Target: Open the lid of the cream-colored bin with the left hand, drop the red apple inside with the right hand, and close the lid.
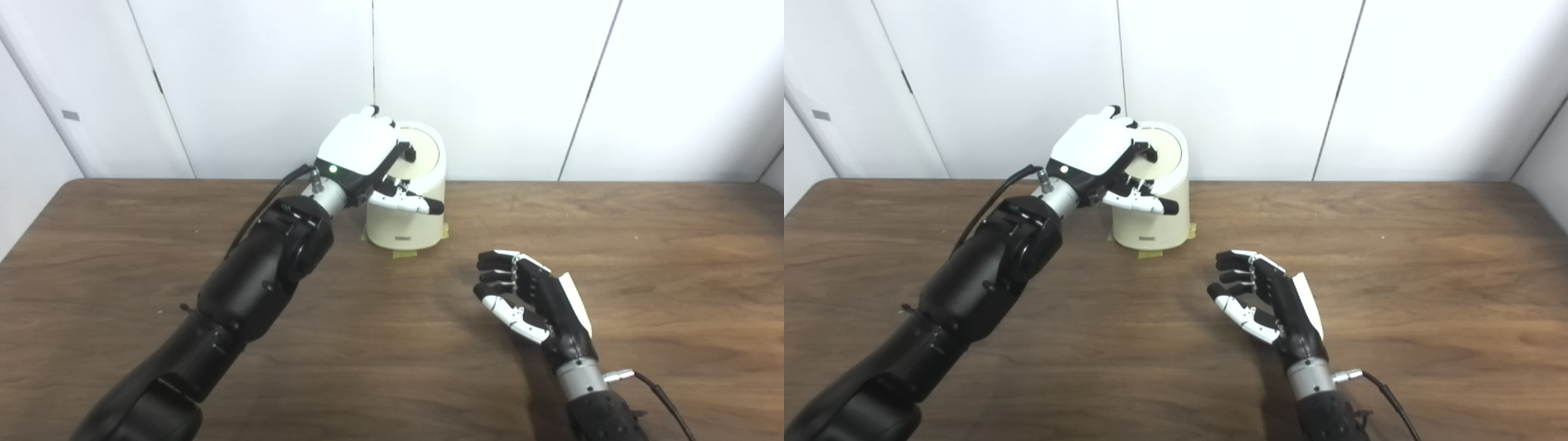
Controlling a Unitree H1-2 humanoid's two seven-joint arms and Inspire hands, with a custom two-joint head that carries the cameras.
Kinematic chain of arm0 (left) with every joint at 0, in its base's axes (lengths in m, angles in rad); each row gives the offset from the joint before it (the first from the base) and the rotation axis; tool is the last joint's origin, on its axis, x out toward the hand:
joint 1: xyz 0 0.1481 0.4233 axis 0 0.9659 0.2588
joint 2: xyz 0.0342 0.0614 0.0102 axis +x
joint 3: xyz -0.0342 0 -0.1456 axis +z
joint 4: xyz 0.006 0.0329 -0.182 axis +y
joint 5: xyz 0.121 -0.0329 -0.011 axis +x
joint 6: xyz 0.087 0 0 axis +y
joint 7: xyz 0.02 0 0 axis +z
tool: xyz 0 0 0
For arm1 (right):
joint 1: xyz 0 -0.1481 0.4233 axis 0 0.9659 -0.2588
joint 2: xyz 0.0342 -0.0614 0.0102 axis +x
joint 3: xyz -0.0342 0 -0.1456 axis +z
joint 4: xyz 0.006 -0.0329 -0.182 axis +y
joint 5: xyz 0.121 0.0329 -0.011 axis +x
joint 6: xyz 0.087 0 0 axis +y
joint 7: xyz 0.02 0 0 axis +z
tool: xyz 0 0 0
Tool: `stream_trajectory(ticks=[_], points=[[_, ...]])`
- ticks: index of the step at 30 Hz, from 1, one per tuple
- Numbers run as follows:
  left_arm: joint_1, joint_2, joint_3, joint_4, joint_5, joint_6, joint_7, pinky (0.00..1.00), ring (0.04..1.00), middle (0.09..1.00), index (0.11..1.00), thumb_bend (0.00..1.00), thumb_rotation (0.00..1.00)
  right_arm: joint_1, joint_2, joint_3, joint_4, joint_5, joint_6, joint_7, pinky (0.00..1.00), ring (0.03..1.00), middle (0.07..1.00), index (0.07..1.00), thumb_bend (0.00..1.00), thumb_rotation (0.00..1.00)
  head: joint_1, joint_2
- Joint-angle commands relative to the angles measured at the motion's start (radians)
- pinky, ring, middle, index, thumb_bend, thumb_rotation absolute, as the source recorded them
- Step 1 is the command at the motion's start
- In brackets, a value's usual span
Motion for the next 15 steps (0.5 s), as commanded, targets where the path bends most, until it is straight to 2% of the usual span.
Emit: stream_trajectory(ticks=[1,6,15], points=[[0.013,0.001,-0.019,0.013,-0.012,-0.021,-0.023,1.0,0.892,0.733,0.673,0.93,1.0,-0.025,0.003,-0.001,-0.035,0.0,-0.017,-0.003,0.57,0.657,0.686,0.668,0.31,0.37,-0.002,0.002],[0.022,0.006,-0.025,0.012,-0.01,-0.024,-0.021,1.0,0.885,0.732,0.678,0.92,0.99,-0.026,0.003,0.001,-0.031,0.001,-0.028,-0.003,0.57,0.658,0.686,0.668,0.3,0.35,-0.005,0.002],[0.034,0.017,-0.041,0.061,-0.019,-0.04,-0.014,1.0,0.898,0.744,0.714,0.92,0.99,-0.02,0.017,0.003,-0.056,-0.01,0.002,-0.008,0.57,0.652,0.682,0.663,0.31,0.35,-0.009,0.006]])
